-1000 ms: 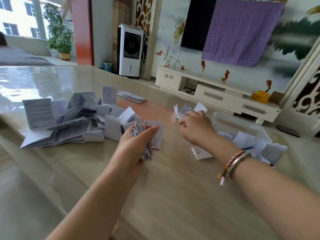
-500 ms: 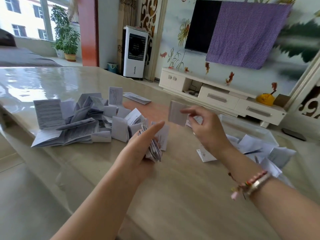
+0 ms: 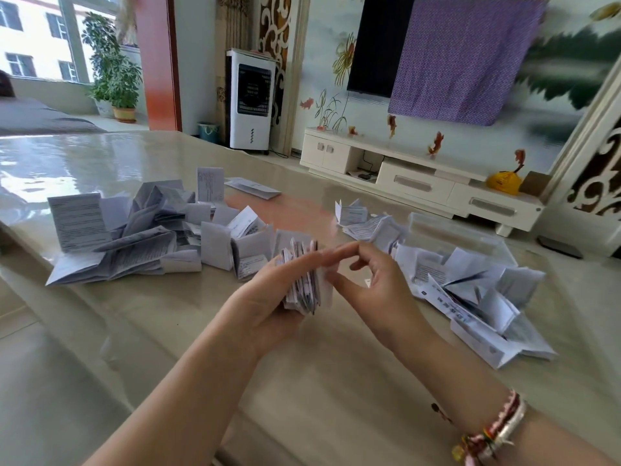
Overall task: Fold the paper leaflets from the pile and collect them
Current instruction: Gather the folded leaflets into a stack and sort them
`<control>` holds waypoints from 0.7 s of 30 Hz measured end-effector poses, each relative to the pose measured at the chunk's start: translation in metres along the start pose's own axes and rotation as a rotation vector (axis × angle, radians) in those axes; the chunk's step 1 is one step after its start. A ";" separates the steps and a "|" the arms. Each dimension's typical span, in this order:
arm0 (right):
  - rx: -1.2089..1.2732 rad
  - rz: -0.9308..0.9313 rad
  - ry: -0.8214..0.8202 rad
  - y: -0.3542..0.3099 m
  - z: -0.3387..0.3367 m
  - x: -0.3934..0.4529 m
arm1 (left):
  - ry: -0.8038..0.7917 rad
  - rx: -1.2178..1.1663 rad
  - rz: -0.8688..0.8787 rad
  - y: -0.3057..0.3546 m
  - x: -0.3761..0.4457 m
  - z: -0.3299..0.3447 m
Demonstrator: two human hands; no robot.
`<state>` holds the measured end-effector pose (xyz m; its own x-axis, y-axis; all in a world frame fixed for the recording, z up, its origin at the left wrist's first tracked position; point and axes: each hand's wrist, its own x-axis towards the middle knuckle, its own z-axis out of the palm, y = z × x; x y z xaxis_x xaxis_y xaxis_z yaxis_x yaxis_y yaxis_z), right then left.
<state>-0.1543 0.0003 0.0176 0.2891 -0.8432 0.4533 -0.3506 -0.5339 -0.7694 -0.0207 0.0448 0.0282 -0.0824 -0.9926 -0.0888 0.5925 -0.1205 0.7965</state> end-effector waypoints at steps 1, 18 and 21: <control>-0.058 -0.009 0.026 0.002 0.000 0.000 | 0.038 0.023 -0.012 0.000 0.001 -0.001; -1.136 -0.062 -0.161 0.036 -0.052 0.002 | 0.168 -0.046 -0.027 -0.009 0.012 -0.001; -1.101 -0.200 -0.056 0.044 -0.051 0.007 | 0.217 -0.019 -0.070 -0.010 0.012 0.000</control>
<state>-0.2129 -0.0323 0.0099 0.4585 -0.7463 0.4825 -0.8822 -0.4479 0.1454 -0.0278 0.0337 0.0196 0.0493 -0.9610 -0.2723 0.6068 -0.1877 0.7724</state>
